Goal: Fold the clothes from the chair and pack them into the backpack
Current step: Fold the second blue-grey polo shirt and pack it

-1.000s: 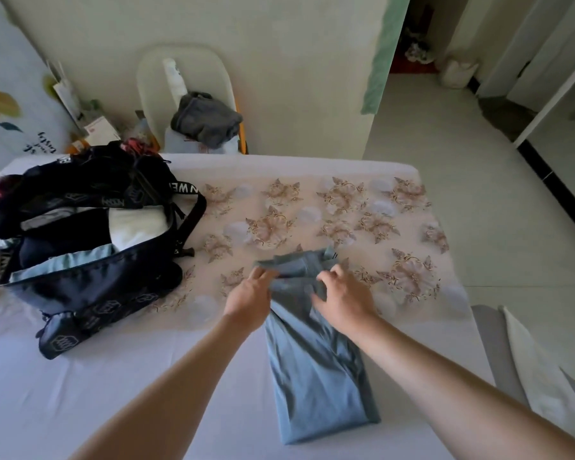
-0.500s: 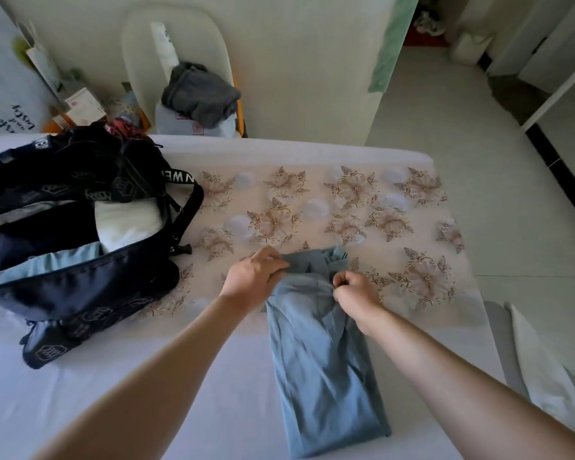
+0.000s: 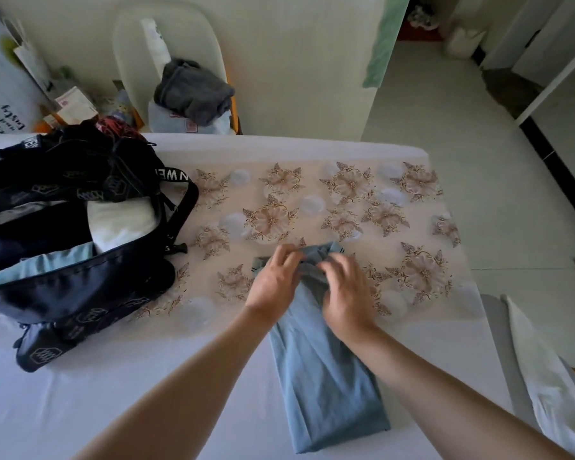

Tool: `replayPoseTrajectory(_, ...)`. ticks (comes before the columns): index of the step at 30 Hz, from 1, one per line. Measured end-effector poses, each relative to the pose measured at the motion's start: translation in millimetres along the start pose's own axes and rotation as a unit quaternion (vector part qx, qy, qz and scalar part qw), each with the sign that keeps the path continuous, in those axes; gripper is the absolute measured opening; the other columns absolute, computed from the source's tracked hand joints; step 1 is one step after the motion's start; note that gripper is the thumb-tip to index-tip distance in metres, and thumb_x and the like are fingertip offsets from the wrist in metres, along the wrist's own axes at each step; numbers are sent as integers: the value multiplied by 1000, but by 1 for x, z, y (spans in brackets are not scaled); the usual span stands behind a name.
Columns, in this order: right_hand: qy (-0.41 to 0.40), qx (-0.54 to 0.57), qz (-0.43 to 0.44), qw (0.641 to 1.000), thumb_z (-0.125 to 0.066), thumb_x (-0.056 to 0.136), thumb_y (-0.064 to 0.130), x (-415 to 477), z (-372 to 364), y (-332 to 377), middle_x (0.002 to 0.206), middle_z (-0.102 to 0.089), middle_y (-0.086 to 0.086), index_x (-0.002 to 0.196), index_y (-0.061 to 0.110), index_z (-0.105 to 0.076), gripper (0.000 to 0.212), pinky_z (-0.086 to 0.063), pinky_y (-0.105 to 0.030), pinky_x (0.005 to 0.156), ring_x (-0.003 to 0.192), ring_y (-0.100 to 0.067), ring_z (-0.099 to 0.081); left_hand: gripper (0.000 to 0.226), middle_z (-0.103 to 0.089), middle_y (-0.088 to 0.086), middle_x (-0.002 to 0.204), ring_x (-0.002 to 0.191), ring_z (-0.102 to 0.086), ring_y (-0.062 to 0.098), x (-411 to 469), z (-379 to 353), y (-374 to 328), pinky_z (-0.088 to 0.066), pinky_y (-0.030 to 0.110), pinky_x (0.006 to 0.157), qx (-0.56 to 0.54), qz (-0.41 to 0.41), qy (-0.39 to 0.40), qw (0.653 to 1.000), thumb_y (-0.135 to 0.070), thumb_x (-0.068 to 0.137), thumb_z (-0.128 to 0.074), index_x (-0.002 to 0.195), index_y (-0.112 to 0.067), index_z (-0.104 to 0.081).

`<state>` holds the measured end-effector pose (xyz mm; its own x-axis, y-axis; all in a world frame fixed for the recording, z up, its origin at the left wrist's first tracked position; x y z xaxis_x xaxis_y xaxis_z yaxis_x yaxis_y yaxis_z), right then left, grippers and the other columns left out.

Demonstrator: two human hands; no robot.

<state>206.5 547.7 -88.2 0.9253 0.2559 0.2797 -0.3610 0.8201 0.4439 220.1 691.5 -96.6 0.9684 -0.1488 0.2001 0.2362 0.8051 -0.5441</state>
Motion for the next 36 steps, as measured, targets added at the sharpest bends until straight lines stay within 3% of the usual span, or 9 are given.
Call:
replayPoseTrajectory(3,114,-45,116,986,-49,95,18,-33,-30,4,147,-47,-15,137,10,-54,44,-39,-46,111,137,-31,-44,16,-56,6,114,96,-54,27,-30,0,-8,-49,39,80,92,-49,-86,991,-15,92,-53,105,-13,-64)
replayPoseTrajectory(6,224,-115,53,966,-32,102,46,-65,-56,-33,165,-15,-14,158,12,-18,67,-24,-47,120,153,-28,-13,37,-49,7,138,123,-48,31,-56,-23,13,-45,48,101,145,-35,2,989,-33,94,-48,125,-17,-60)
replayPoseTrajectory(8,234,-121,12,964,-22,102,55,-77,-57,-45,166,-6,-11,160,12,-7,73,-13,-43,122,154,-24,-1,67,-13,5,164,151,-11,31,-64,-42,42,-16,51,121,180,31,128,975,-56,96,-32,155,-26,-26)
replayPoseTrajectory(10,239,-135,5,962,-18,101,57,-82,-58,-46,167,0,-10,159,11,-4,76,-8,-41,121,154,-22,4,80,23,-4,162,149,22,23,-61,-52,63,7,51,121,190,77,206,957,-72,90,-14,155,-34,12)
replayPoseTrajectory(12,243,-155,9,958,-19,100,58,-82,-56,-46,167,4,-11,159,10,-2,78,-6,-41,121,154,-23,7,80,33,-6,158,146,30,21,-54,-51,64,11,53,120,199,85,232,948,-74,88,-10,150,-36,24)
replayPoseTrajectory(18,246,-171,73,951,-27,102,50,-95,-43,-32,166,-3,-17,158,3,-11,74,-16,-44,121,154,-27,-2,72,5,6,165,152,7,26,-77,-43,3,-7,51,123,158,30,113,981,-39,97,-38,158,-14,-9)
replayPoseTrajectory(23,279,-172,107,939,-36,99,46,-133,-34,-31,165,1,-19,157,2,-13,76,-19,-45,120,154,-30,-1,79,-3,4,166,152,-2,23,-158,-76,-37,-19,46,121,150,-63,172,972,-59,96,-37,158,-15,-15)
replayPoseTrajectory(30,330,-183,213,901,-40,90,64,-177,-16,-22,167,1,-12,158,6,-12,94,-6,-39,121,154,-25,-2,107,-7,8,165,152,-5,29,-205,-66,-45,-8,45,120,191,-78,203,957,-80,76,-44,157,-15,-18)
replayPoseTrajectory(36,338,-178,212,899,-35,85,59,-186,-8,-21,164,14,-10,158,8,-1,95,-4,-40,125,153,-25,7,81,-34,13,156,144,-34,32,-224,-62,-70,-38,46,113,167,-140,176,960,-54,82,-57,147,-6,-43)
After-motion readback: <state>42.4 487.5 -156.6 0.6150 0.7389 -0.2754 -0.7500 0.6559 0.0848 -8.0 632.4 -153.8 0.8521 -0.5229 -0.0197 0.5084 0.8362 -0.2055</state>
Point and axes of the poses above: each hand's wrist, its own x-axis towards the middle knuckle, its own z-axis out of the back of the hand, y = z × x, the point moved 7 cm from there along x, towards the middle knuckle
